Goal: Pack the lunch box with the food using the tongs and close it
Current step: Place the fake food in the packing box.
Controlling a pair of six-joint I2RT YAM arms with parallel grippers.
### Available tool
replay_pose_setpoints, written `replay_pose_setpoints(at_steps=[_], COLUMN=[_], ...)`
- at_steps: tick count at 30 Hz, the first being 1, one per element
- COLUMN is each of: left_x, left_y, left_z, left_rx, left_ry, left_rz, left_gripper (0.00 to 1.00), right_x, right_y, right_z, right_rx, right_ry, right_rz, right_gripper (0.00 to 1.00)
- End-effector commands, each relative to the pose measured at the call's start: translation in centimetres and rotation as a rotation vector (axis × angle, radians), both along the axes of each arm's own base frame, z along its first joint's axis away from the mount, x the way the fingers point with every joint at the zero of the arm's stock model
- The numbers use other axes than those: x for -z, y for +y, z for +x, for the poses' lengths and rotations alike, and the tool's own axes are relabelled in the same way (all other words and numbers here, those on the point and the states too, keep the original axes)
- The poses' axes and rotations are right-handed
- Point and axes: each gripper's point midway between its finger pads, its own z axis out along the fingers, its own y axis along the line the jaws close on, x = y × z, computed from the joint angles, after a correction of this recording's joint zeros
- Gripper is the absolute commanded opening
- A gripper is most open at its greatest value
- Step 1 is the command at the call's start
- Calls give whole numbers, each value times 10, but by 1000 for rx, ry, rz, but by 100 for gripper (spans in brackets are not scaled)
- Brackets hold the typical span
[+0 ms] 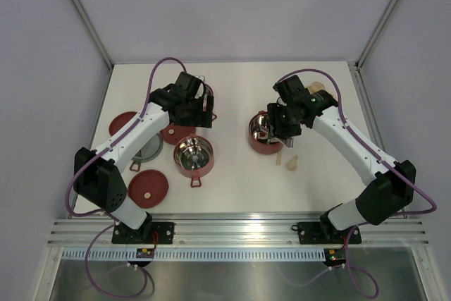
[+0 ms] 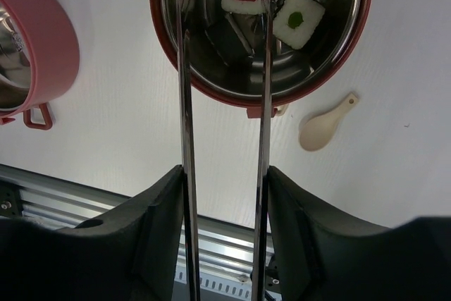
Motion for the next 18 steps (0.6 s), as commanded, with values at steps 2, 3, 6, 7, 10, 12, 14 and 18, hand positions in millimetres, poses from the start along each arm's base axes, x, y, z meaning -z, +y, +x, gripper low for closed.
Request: replay_pose_setpoints(at_steps=[2, 3, 6, 7, 10, 12, 14, 18], left_x=[-7, -7, -7, -9, -8, -7, -7, -7], left_y=[0, 0, 0, -1, -1, -1, -1, -1], left_z=[9, 9, 9, 9, 9, 10, 9, 11], left_rx=[1, 1, 1, 1, 0, -2, -4, -9], left_ry=[-41, -41, -41, -45, -43, -42, -40, -43], left_rz=[-2, -2, -2, -5, -9, -10, -11, -10], left_gripper=[81, 81, 81, 81, 81, 81, 81, 81], right_x=[-12, -16, -30, -33, -45, -52, -60, -75], right_y=[5, 4, 0, 0, -4, -11, -17, -28], right_z=[7, 7, 10, 11, 11, 11, 11, 13], right_rx=[1, 5, 25, 24, 40, 58, 71, 106], right_ry=[-51, -60, -112, -123, -158, -179, -199, -250], right_rz=[21, 25, 23, 28, 29, 7, -4, -37], right_gripper=[51, 43, 28, 25, 20, 20, 20, 19])
